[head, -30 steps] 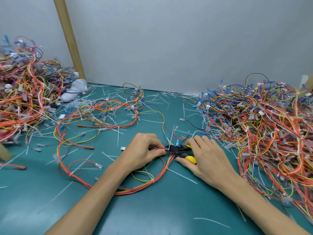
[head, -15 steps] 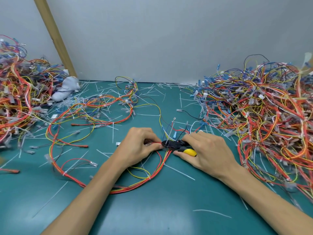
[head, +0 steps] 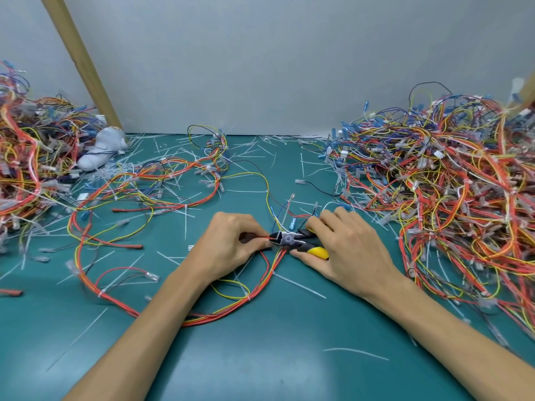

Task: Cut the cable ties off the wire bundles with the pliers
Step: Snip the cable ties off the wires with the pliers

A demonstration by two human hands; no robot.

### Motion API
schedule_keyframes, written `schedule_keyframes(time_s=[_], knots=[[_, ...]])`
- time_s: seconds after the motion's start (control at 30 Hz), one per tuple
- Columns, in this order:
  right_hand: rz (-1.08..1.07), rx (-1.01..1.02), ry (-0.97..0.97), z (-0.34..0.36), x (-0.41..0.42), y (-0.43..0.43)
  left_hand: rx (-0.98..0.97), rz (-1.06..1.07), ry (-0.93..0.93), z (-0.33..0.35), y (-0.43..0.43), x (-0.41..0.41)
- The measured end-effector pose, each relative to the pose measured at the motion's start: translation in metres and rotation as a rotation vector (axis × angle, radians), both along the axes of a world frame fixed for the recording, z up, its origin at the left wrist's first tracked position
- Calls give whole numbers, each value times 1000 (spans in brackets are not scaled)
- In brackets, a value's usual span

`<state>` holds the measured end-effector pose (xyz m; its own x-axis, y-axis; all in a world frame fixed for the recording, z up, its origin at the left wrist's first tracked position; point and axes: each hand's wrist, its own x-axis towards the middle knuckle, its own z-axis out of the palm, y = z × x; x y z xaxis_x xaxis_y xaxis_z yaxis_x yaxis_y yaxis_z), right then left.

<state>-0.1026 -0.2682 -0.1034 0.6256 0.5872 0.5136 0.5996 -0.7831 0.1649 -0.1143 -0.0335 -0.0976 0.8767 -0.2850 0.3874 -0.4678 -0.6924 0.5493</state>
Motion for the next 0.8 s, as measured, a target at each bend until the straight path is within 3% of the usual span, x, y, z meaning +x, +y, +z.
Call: schedule_keyframes(time_s=[0.63,0.8], knots=[[22,45,-9,1,1,-4,-77,57,69,2,-3,-5],[-31,-25,-71,1,5,-7,-53,75,29,3,-9,-8]])
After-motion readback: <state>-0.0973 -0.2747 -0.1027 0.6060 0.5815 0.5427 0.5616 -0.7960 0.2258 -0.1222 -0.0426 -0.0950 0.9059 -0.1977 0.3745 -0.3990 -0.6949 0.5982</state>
